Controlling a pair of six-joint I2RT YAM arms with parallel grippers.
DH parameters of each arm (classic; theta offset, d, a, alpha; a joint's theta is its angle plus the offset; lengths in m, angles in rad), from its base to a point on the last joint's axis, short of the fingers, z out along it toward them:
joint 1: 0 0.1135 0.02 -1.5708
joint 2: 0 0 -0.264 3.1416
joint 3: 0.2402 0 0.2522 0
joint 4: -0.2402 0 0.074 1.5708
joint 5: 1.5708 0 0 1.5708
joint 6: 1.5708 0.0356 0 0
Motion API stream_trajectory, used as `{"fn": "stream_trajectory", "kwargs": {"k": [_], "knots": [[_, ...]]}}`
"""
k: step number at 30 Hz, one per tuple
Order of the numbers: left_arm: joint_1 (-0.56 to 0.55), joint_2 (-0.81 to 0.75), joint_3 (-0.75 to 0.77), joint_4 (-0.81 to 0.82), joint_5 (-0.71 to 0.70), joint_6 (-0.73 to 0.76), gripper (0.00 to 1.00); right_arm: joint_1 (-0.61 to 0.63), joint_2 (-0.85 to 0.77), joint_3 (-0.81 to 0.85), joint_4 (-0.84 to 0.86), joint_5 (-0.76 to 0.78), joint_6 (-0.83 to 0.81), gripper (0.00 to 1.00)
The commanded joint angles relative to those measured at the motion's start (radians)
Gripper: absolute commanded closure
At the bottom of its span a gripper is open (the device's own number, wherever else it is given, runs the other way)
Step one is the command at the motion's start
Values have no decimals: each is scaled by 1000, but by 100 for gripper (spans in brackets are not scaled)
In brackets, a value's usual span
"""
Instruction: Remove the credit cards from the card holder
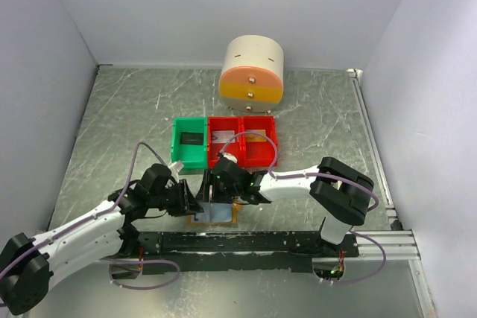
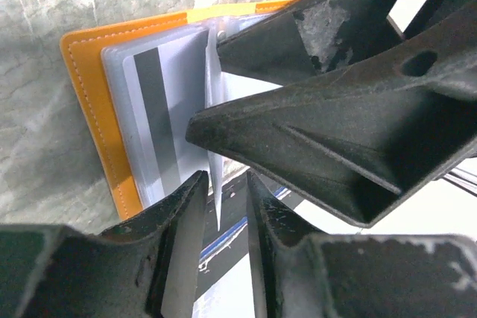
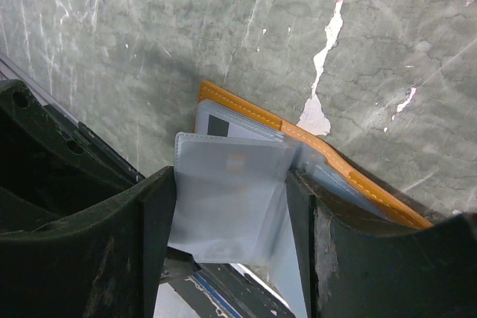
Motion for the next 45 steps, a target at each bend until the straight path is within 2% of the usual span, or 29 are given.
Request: {"fn": "stream_trajectory", "kwargs": {"k": [1,4,7,12,18,23,30,39,45], "knots": [[5,20,3,103,17,19,65,2,64,-36,-132,-12,-26,39],[5,40,10,142,20,18,80,-1,48,-36,-127,-23,-25,38],[5,65,73,27,-39,71,92,-13,12,-31,-130,-37,-35,32],[5,79,127,-64,-103,116,93,-53,-97,-31,-154,-41,-49,28],[4,80,153,-64,-111,118,92,-74,-249,-30,-350,97,-58,25],[-3,104,168,-46,-85,131,81,-85,-371,-122,-391,152,-8,25],[-61,162,181,9,-87,114,51,-89,-485,-191,-384,161,27,25],[-184,258,242,54,-146,88,39,-90,-500,-177,-397,151,10,25],[-250,315,264,105,-162,65,35,-90,-527,-189,-386,152,20,25]]}}
